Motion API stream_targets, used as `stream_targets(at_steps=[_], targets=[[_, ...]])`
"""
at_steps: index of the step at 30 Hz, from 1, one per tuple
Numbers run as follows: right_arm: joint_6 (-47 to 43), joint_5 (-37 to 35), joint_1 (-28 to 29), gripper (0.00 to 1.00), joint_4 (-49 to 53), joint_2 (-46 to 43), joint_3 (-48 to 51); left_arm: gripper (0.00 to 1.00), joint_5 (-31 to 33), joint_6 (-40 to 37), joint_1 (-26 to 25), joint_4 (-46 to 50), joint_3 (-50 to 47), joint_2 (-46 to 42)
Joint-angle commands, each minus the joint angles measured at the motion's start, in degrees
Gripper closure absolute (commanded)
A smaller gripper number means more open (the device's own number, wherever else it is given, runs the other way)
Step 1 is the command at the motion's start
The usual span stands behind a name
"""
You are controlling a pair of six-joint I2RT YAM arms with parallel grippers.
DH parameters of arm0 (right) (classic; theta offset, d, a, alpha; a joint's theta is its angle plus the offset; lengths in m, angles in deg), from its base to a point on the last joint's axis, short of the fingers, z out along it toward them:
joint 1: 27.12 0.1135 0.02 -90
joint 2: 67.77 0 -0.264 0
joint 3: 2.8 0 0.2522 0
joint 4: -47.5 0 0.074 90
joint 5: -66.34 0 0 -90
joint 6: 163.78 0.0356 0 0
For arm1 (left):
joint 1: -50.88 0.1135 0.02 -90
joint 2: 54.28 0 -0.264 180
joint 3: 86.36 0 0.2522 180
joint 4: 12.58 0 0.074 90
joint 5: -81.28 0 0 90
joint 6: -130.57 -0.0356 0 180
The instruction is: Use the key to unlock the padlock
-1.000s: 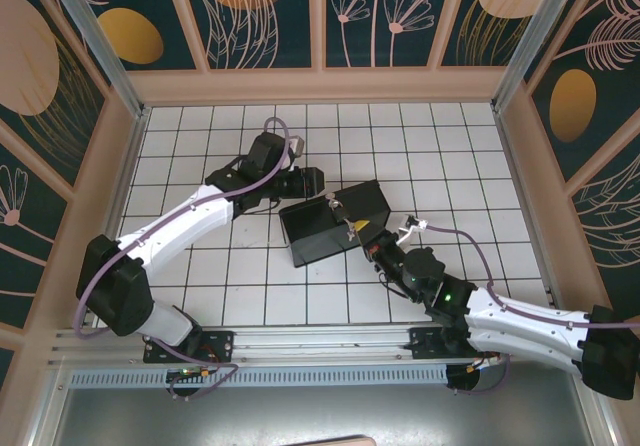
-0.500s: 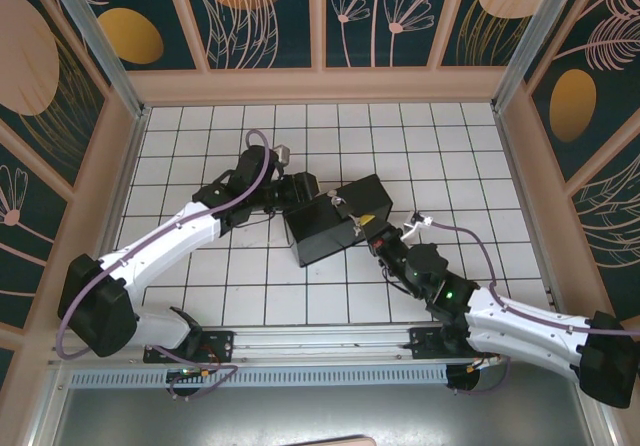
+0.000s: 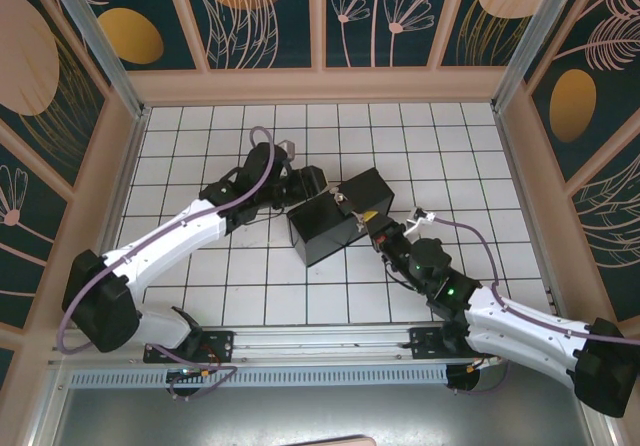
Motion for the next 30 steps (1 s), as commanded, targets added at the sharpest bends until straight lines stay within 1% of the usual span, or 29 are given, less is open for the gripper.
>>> stream_targets(at_steps=[1,3,4,6,7,10,11,14,15,17,18,20,22,25,30], targets=[[0.3,-1.8,1.0,1.0,-0.2,-1.6,0.1,0.41,5.9,-5.8,0.1,0.5,7.6,4.4],[0.3,-1.9,1.0,1.0,3.3,-3.6,-0.6,0.39,6.4,-12.3,0.6,3.5,13.5,7.7],[-0.1,-2.0,0.8,1.0,6.3,-4.8,-1.6,0.39,4.3,-14.7,1.2,5.2,16.2,9.2],[-2.1,-1.9,0.1,1.0,12.7,-8.0,-4.2,0.4,-1.2,-17.6,2.8,8.4,20.3,11.1],[-2.9,-1.2,-0.6,1.0,15.3,-9.5,-5.3,0.39,-4.2,-18.8,3.2,8.5,21.0,11.3],[-5.4,3.7,-5.0,1.0,23.7,-12.7,-9.2,0.39,-14.2,-21.4,3.6,11.9,24.6,13.0],[-6.4,6.3,-7.0,1.0,24.8,-13.3,-10.0,0.39,-17.4,-21.6,3.6,12.2,25.3,13.4],[-9.4,15.7,-14.3,1.0,23.7,-13.1,-11.5,0.38,-29.5,-21.1,3.9,8.4,23.7,13.7],[-9.9,19.4,-17.2,1.0,22.5,-12.5,-12.1,0.39,-34.1,-20.6,4.1,6.0,22.7,14.0],[-10.5,26.4,-21.7,1.0,19.1,-10.7,-12.7,0.42,-39.6,-18.4,4.7,0.2,19.8,13.8],[-10.8,29.6,-23.6,1.0,18.0,-9.4,-13.3,0.43,-42.4,-16.0,4.8,-4.5,18.0,13.6],[-11.5,34.5,-26.4,1.0,15.8,-6.9,-14.7,0.47,-45.6,-13.8,4.7,-8.8,17.0,13.7],[-12.1,36.8,-27.3,1.0,14.2,-4.6,-15.8,0.49,-47.5,-11.8,4.5,-12.6,15.2,13.4],[-12.3,39.3,-27.6,1.0,11.0,-1.3,-16.7,0.49,-48.1,-13.8,4.4,-10.4,14.5,14.1],[-11.8,40.9,-27.6,1.0,6.3,2.4,-17.1,0.48,-48.8,-13.3,4.4,-11.5,12.7,14.2]])
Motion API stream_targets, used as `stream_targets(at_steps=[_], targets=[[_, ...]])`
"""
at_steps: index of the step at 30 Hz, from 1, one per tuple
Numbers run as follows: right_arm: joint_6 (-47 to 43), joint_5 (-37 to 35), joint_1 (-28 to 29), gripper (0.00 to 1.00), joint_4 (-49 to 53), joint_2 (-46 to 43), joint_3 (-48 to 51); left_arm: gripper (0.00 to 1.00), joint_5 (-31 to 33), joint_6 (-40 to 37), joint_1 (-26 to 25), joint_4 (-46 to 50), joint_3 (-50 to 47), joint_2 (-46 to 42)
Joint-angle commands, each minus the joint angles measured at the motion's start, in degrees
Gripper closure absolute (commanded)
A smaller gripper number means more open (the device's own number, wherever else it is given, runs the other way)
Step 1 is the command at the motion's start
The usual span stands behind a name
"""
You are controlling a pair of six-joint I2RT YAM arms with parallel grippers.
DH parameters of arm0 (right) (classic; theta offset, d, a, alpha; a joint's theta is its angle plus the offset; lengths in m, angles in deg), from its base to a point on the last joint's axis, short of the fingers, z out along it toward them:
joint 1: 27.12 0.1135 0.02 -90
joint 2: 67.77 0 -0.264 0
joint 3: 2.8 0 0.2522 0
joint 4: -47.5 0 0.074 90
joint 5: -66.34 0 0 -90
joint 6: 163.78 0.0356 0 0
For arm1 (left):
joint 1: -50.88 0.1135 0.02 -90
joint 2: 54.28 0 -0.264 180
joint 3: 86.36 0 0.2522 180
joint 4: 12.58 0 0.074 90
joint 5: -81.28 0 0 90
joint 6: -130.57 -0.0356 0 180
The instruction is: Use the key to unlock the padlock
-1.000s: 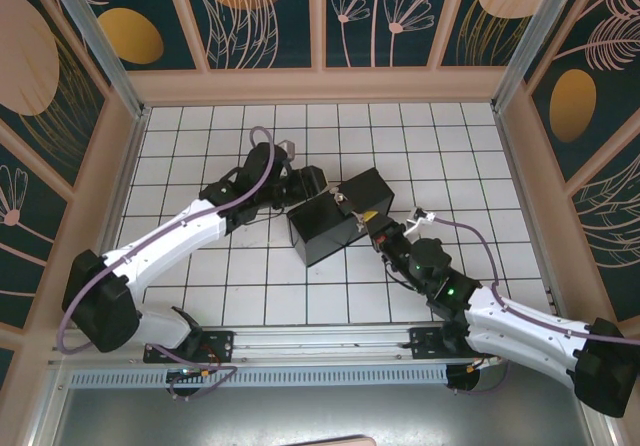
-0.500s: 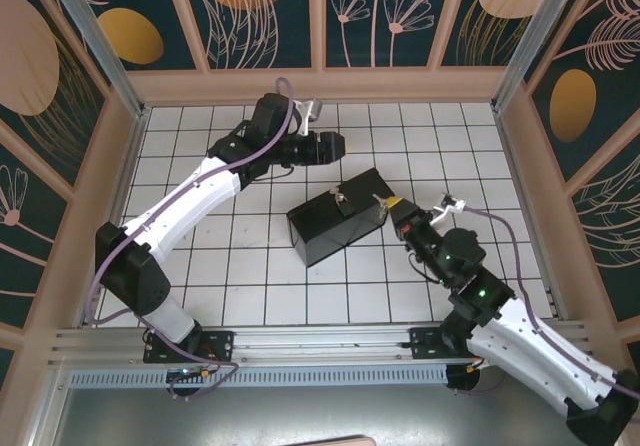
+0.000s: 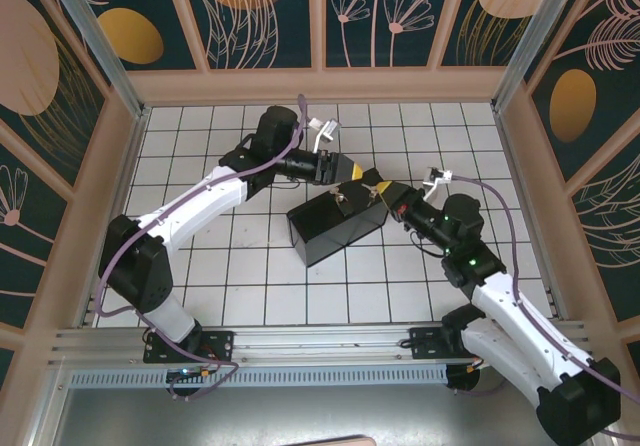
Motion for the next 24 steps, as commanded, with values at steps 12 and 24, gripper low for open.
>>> stream_targets(at_steps=[12,24], targets=[[-1.3,3.4,1.1,1.0,-10.5,5.4,-3.2,0.58,-4.1,1.9,0.1,-5.0,-2.1,1.7],[-0.8,4.8,1.3,1.0,-13.0,7.0,-2.3,0.73,-3.8,5.3,0.2,-8.3,-3.4,2.0]])
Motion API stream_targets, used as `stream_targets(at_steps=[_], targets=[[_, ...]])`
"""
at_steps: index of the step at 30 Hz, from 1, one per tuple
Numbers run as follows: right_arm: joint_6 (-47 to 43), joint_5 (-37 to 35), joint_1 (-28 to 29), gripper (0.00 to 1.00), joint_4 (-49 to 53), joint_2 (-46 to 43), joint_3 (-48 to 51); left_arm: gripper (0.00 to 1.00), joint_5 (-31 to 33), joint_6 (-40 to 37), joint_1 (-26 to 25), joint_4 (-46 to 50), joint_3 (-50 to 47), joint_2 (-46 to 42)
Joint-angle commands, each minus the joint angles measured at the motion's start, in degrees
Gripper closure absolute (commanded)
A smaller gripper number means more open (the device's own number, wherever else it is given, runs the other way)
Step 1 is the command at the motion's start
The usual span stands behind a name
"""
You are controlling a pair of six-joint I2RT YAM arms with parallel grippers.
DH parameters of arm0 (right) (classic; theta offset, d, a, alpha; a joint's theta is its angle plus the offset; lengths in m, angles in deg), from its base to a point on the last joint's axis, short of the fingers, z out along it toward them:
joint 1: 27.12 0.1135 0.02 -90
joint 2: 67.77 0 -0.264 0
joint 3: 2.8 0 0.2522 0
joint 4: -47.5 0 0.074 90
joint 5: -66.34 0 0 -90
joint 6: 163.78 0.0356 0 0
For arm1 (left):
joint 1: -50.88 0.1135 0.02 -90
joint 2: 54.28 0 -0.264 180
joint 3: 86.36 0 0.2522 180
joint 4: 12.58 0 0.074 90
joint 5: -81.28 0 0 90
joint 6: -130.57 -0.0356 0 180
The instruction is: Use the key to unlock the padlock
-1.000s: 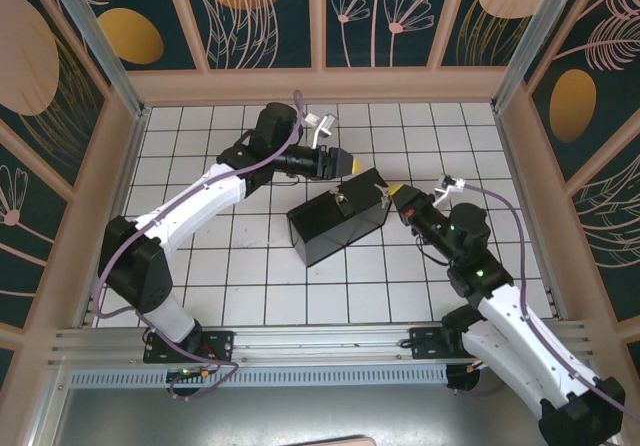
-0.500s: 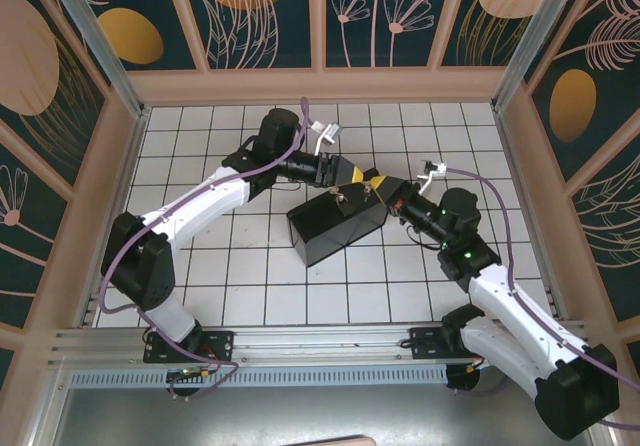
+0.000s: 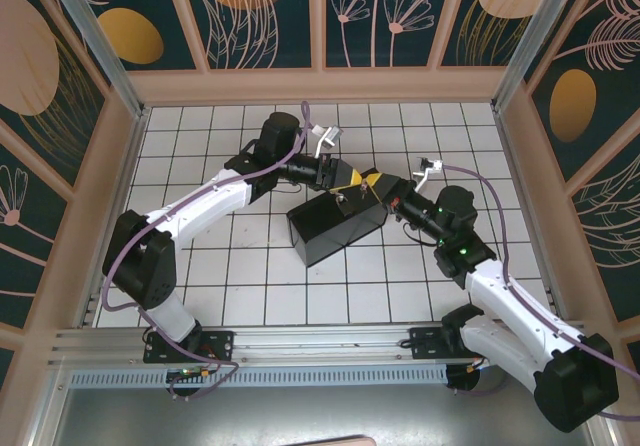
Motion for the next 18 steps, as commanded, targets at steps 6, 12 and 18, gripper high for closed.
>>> stream_targets(at_steps=[6,12,18], targets=[[-1.3,1.5,0.5,1.0,-2.4,-0.4,-0.2,0.7,-0.8,2.6,1.0,-4.3,-0.8,0.7],[-1.4,1.4,0.4,1.0,-2.2,-0.4,0.1,0.78,-0.8,2.5,1.3,-4.3,-1.1,0.6],[-1.5,1.8,0.4,1.0,-3.2,0.4,0.1,0.87,-1.3,3.5,1.2,-6.1,-2.0,0.6]])
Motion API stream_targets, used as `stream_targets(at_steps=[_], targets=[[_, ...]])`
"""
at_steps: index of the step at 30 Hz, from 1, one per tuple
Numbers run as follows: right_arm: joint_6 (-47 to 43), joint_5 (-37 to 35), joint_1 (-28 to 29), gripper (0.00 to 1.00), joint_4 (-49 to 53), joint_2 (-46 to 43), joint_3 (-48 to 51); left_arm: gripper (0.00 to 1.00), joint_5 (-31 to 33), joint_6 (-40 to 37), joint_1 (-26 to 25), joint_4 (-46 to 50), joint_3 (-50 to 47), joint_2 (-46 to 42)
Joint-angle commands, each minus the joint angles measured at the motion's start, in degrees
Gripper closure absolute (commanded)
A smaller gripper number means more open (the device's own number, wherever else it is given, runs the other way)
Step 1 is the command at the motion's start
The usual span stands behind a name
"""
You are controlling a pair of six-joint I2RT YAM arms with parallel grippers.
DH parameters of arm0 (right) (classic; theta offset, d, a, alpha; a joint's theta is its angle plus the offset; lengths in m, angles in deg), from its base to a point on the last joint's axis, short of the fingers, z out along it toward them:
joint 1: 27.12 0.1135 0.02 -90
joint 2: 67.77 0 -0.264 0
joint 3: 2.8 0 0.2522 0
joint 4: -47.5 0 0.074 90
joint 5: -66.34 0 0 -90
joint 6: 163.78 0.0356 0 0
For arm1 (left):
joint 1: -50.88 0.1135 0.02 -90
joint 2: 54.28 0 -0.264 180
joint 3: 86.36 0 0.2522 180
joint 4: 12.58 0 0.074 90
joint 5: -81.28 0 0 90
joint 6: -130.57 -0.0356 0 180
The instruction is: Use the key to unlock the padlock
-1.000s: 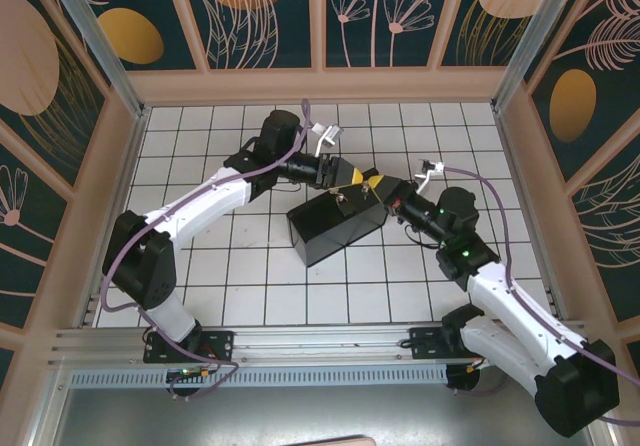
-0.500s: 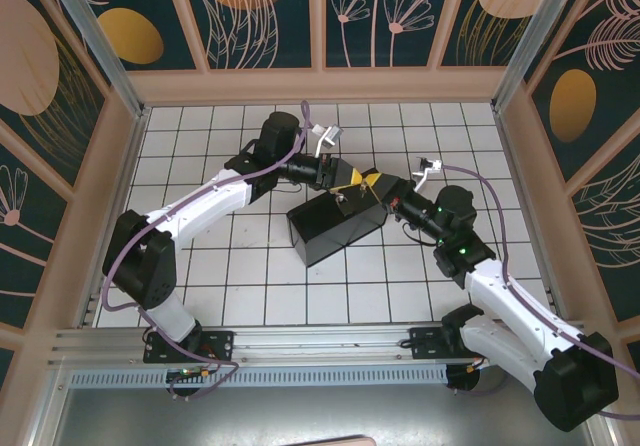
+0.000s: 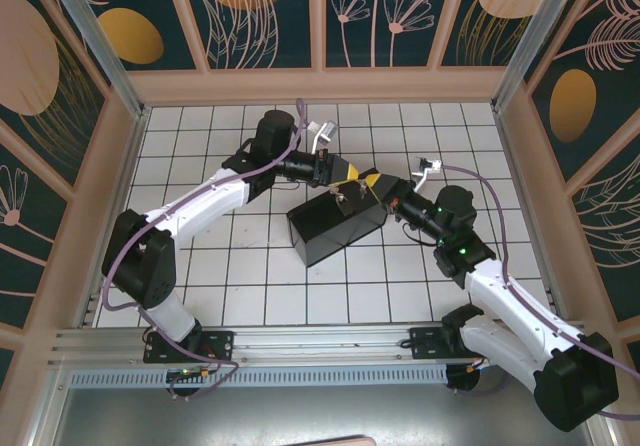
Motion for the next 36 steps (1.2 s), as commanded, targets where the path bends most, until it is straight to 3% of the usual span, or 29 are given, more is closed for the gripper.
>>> stream_targets(at_steps=[1,4,9,14,20,27,36], targets=[[-1.6,1.4,0.3,1.0,-3.2,0.3,0.1,0.89,-1.1,1.4,0.1,-3.4,-1.4,0.5],[-1.8,1.8,0.2,1.0,-3.2,0.3,0.1,0.94,-0.9,3.8,0.2,-6.3,-2.5,0.2],[-3.1,2.2,-2.5,0.78,2.0,-1.9,0.5,1.0,-0.5,6.1,1.2,-10.3,-4.3,-0.2],[-4.1,5.1,-6.7,0.68,4.5,-4.4,0.5,1.0,-0.8,5.1,1.6,-9.6,-4.5,-0.6],[-5.2,11.1,-6.1,0.67,0.7,0.2,-1.2,1.0,-0.8,7.2,1.5,-12.5,-5.2,-1.1],[-3.8,13.7,-5.8,0.67,-5.2,2.1,-0.6,1.0,-1.5,10.6,1.6,-17.3,-7.4,-1.3],[-4.3,13.6,-4.5,0.69,-5.4,3.9,-1.2,1.0,-1.6,14.1,1.6,-21.8,-8.7,-1.3]])
